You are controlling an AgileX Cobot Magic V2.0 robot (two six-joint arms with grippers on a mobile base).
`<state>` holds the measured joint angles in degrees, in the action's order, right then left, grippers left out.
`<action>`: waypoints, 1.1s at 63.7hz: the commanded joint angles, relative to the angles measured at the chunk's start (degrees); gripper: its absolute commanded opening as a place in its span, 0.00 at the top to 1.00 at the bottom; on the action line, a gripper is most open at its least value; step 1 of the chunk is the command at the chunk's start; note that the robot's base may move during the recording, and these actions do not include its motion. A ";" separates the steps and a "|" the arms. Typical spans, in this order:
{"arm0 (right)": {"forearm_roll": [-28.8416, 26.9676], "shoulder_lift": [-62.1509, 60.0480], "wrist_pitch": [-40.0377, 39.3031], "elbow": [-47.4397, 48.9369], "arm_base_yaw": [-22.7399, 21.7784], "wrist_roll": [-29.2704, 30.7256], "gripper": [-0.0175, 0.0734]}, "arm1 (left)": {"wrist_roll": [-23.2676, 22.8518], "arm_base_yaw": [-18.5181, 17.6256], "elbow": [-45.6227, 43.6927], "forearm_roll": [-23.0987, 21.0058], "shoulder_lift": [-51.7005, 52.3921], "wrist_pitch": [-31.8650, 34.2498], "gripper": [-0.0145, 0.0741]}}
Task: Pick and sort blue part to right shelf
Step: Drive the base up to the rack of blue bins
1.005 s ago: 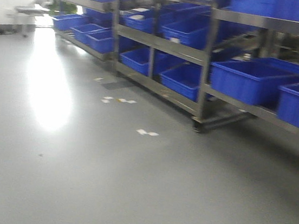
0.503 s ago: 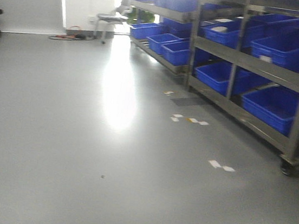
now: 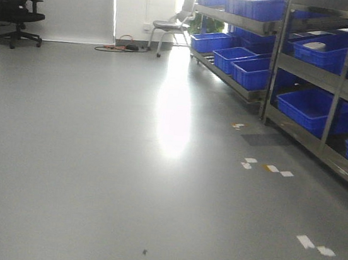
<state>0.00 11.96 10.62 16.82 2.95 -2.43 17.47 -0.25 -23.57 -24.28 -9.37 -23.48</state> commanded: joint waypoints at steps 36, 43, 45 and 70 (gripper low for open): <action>0.73 0.54 -5.34 1.71 -0.26 0.33 0.37 | -0.23 0.15 -1.60 -1.23 -0.64 4.36 0.46; 0.73 0.54 -5.34 1.71 -0.26 0.33 0.37 | -0.23 0.15 -1.60 -1.23 -0.64 4.36 0.46; 0.73 0.54 -5.34 1.71 -0.26 0.33 0.37 | -0.23 0.15 -1.60 -1.23 -0.64 4.36 0.46; 0.73 0.54 -5.34 1.71 -0.26 0.33 0.37 | -0.23 0.15 -1.60 -1.23 -0.64 4.36 0.46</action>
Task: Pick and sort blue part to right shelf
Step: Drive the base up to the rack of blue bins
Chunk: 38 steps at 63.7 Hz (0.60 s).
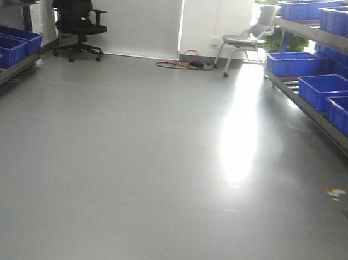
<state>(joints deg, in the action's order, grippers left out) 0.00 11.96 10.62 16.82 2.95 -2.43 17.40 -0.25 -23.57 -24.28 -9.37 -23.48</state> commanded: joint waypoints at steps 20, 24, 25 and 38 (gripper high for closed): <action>0.73 0.54 -5.33 1.71 -0.26 0.33 0.37 | -0.16 0.15 -1.60 -1.23 -0.64 4.36 0.46; 0.73 0.54 -5.33 1.71 -0.26 0.33 0.37 | -0.16 0.15 -1.60 -1.23 -0.64 4.36 0.46; 0.73 0.54 -5.33 1.71 -0.26 0.33 0.37 | -0.16 0.15 -1.60 -1.23 -0.64 4.36 0.46; 0.73 0.54 -5.33 1.71 -0.26 0.33 0.37 | -0.16 0.15 -1.60 -1.23 -0.64 4.36 0.46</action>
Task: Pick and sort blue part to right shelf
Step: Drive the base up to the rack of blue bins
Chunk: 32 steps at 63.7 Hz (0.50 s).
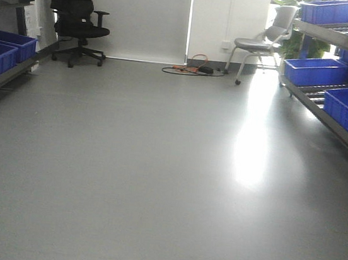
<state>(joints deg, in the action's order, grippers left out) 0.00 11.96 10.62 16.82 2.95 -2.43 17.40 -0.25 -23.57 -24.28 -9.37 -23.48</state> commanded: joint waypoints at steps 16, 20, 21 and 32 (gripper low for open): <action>0.73 0.54 -5.33 1.71 -0.26 0.33 0.37 | -0.16 0.15 -1.60 -1.23 -0.64 4.36 0.46; 0.73 0.54 -5.33 1.71 -0.26 0.33 0.37 | -0.16 0.15 -1.60 -1.23 -0.64 4.36 0.46; 0.73 0.54 -5.33 1.71 -0.26 0.33 0.37 | -0.16 0.15 -1.60 -1.23 -0.64 4.36 0.46; 0.73 0.54 -5.33 1.71 -0.26 0.33 0.37 | -0.16 0.15 -1.60 -1.23 -0.64 4.36 0.46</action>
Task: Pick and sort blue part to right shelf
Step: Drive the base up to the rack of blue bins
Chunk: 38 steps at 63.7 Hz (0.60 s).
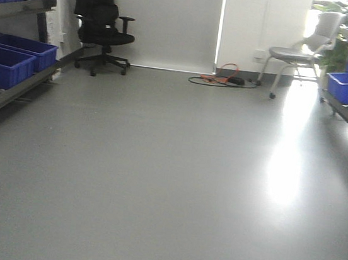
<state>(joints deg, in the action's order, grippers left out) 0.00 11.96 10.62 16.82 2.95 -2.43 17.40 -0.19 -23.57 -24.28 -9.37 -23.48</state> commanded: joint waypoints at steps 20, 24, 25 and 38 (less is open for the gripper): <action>0.73 0.54 -5.26 1.71 -0.26 0.33 0.37 | -0.16 0.08 -1.60 -1.23 -0.64 4.36 0.46; 0.73 0.54 -5.26 1.71 -0.26 0.33 0.37 | -0.16 0.08 -1.60 -1.23 -0.64 4.36 0.46; 0.73 0.54 -5.26 1.71 -0.26 0.33 0.37 | -0.16 0.08 -1.60 -1.23 -0.64 4.36 0.46; 0.73 0.54 -5.21 1.71 -0.26 0.33 0.37 | -0.16 0.08 -1.60 -1.23 -0.64 4.36 0.46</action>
<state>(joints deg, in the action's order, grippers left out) 0.00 11.96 10.62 16.82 2.95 -2.43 17.40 -0.19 -23.57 -24.28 -9.37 -23.48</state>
